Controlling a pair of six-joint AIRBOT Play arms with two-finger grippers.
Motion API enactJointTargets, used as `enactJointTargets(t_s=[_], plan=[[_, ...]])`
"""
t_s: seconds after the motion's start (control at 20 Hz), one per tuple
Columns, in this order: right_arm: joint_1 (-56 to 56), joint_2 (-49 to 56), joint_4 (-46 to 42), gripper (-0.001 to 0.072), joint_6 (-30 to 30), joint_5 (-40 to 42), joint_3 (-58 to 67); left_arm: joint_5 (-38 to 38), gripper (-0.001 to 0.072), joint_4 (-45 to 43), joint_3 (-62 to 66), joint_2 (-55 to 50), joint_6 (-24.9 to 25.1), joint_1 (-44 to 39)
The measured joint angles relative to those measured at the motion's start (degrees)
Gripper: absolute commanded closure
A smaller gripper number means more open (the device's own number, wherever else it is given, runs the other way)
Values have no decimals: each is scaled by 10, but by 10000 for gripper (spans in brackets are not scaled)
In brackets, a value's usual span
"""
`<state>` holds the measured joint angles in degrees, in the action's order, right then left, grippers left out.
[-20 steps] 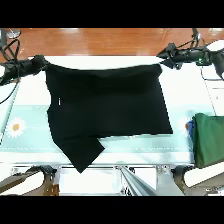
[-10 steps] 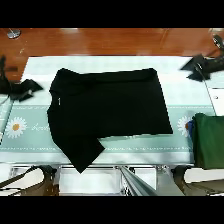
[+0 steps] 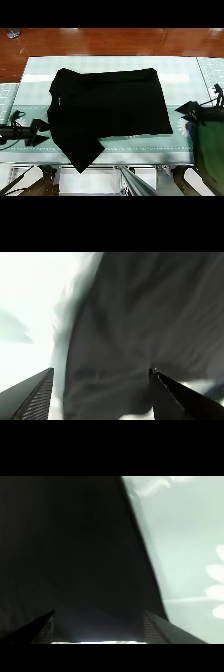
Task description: Fold the shirts.
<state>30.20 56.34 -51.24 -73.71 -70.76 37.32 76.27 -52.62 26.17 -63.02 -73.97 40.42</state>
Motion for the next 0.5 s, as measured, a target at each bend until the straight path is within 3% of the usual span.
enactJointTargets(t_s=[0.25,0.3,0.35,0.4,0.5], plan=[[2,-33,14,86,7,13,-55,-22,7,43,-58,4,5,-37],[2,-36,14,86,8,12,-59,-30,52,54,-66,5,7,-48],[4,-37,15,85,9,12,-61,-38,460,61,-71,5,11,-59],[8,-39,15,85,8,16,-63,-56,676,59,-76,4,19,-68],[25,-40,6,85,-1,30,-63,-79,684,62,-79,5,45,-80]])
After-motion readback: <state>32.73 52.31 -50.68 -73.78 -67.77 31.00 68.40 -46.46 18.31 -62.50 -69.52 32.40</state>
